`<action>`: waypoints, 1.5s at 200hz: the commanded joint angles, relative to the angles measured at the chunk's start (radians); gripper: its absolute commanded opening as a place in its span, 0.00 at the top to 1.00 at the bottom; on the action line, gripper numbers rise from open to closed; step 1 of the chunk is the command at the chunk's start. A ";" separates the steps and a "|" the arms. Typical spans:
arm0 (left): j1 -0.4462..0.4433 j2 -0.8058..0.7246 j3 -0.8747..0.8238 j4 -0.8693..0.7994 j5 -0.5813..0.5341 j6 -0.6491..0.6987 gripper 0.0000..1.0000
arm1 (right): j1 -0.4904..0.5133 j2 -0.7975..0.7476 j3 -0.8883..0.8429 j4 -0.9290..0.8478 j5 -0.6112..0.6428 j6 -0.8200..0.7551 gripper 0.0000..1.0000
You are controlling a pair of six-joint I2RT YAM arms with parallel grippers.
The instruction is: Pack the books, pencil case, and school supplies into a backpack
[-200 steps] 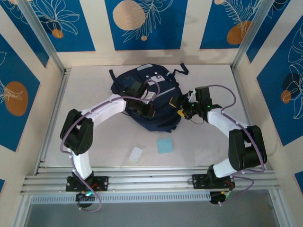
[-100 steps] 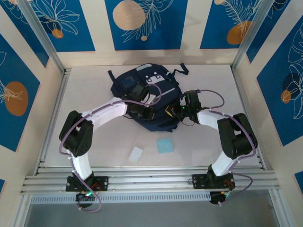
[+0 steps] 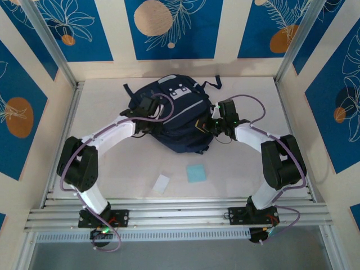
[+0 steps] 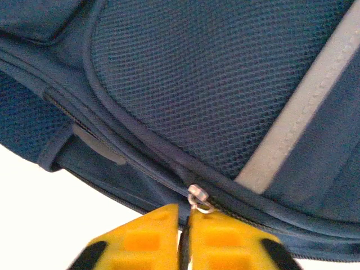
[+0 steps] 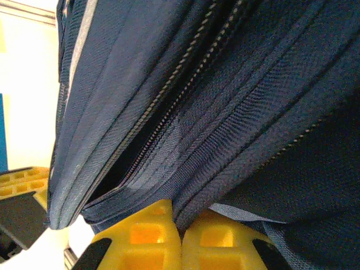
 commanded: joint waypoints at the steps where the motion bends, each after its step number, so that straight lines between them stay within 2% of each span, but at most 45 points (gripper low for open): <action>1: 0.091 -0.034 -0.021 0.038 -0.238 -0.061 0.81 | -0.045 -0.041 0.024 -0.120 0.113 -0.108 1.00; 29: 0.091 -0.033 -0.022 0.064 -0.096 -0.085 0.63 | -0.043 -0.059 0.062 -0.177 0.084 -0.146 1.00; 39: 0.091 -0.036 -0.022 0.050 -0.045 -0.093 0.50 | -0.039 -0.075 0.076 -0.199 0.056 -0.158 0.80; 52: 0.090 -0.046 -0.029 0.031 0.015 -0.105 0.29 | -0.027 -0.109 0.090 -0.246 0.035 -0.167 0.46; 67: 0.088 -0.078 -0.068 0.042 0.075 -0.130 0.02 | 0.002 -0.165 0.092 -0.325 0.043 -0.182 0.21; 86: 0.088 -0.141 -0.146 0.094 0.123 -0.169 0.00 | 0.058 -0.232 0.082 -0.448 0.101 -0.200 0.00; 119: 0.088 -0.245 -0.258 0.182 0.144 -0.218 0.00 | 0.180 -0.312 0.014 -0.619 0.205 -0.185 0.01; 147: 0.090 -0.321 -0.332 0.261 0.158 -0.248 0.00 | 0.326 -0.335 -0.048 -0.707 0.327 -0.150 0.01; 200: 0.090 -0.384 -0.412 0.326 0.181 -0.279 0.00 | 0.527 -0.218 -0.080 -0.728 0.502 -0.086 0.01; 247: 0.090 -0.411 -0.430 0.292 0.172 -0.271 0.00 | 0.602 -0.037 -0.038 -0.686 0.575 -0.067 0.00; 283: 0.090 -0.439 -0.435 0.270 0.161 -0.261 0.00 | 0.609 0.035 -0.033 -0.633 0.545 -0.052 0.00; 300: 0.090 -0.452 -0.433 0.258 0.153 -0.256 0.00 | 0.614 0.046 -0.036 -0.622 0.539 -0.042 0.05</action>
